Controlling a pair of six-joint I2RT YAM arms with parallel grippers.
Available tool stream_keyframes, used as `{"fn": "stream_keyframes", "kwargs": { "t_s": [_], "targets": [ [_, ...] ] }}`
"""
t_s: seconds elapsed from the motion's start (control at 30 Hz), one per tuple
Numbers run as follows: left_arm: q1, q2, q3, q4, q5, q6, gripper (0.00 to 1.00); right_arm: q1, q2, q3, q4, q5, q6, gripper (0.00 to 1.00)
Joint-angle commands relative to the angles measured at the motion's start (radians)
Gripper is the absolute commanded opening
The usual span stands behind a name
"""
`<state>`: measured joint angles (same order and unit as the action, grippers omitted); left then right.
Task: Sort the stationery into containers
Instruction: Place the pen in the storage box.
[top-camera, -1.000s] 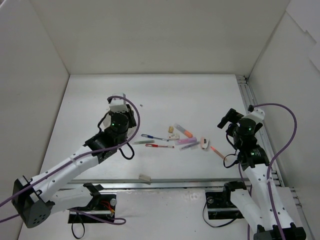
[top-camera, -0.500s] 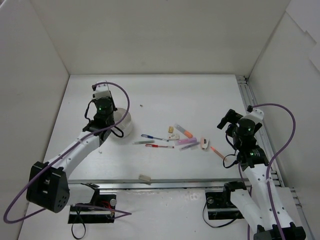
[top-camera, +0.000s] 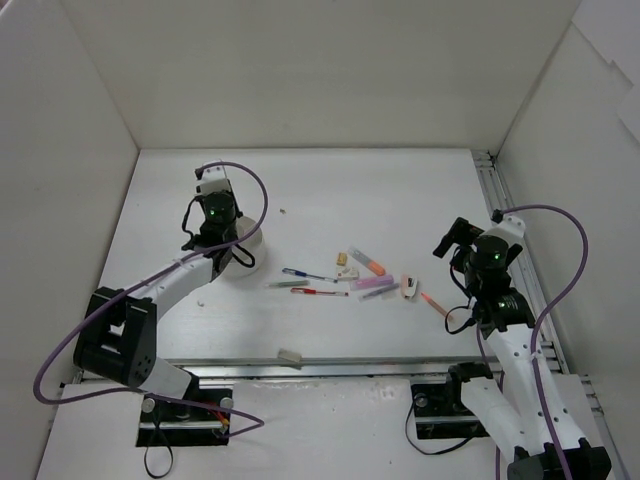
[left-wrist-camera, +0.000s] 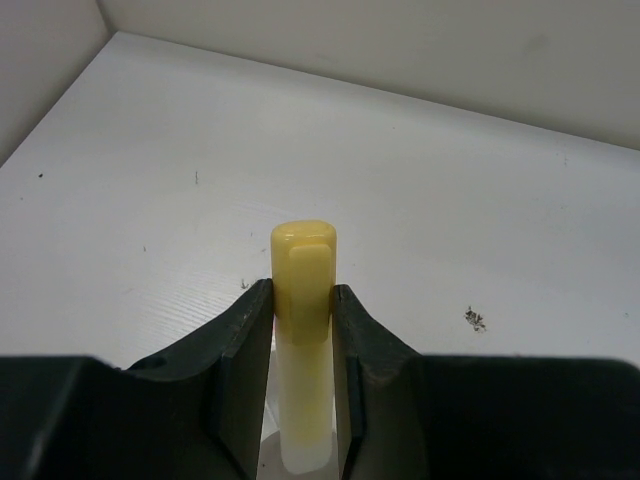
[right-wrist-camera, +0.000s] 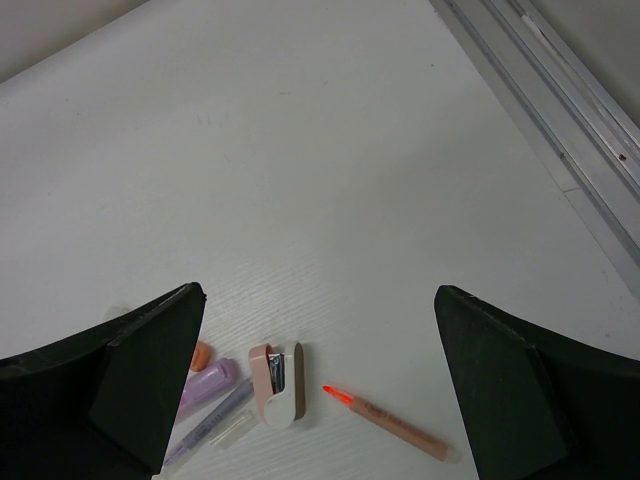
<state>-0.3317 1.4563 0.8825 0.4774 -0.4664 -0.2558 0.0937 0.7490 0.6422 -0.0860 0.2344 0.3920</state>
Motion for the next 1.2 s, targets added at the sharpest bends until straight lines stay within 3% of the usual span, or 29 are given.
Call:
{"fn": "stream_keyframes", "kwargs": {
  "t_s": [0.0, 0.23, 0.6, 0.73, 0.83, 1.0, 1.17],
  "targets": [
    [0.006, 0.013, 0.064, 0.104, -0.017, -0.025, 0.0, 0.008, 0.01, 0.001, 0.074, 0.011, -0.008, 0.98],
    [0.006, 0.079, 0.069, 0.113, -0.005, -0.063, 0.0, 0.008, 0.023, 0.002, 0.077, -0.001, -0.013, 0.98],
    [-0.015, -0.099, -0.005, 0.181, 0.006, -0.023, 0.0, 0.009, 0.032, -0.004, 0.08, -0.003, -0.015, 0.98],
    [-0.015, -0.077, -0.007, 0.262, 0.011, 0.027, 0.0, 0.006, 0.035, -0.003, 0.08, -0.01, -0.016, 0.98],
    [-0.015, -0.056, 0.021, 0.219, 0.015, 0.024, 0.0, 0.009, 0.033, -0.003, 0.08, -0.009, -0.016, 0.98],
    [-0.04, -0.112, -0.135, 0.347, -0.005, 0.018, 0.0, 0.012, 0.019, -0.007, 0.08, 0.005, -0.016, 0.98],
    [-0.04, -0.131, -0.192, 0.339, -0.012, -0.013, 0.0, 0.008, 0.029, -0.004, 0.107, -0.023, -0.016, 0.98]
  ]
}}
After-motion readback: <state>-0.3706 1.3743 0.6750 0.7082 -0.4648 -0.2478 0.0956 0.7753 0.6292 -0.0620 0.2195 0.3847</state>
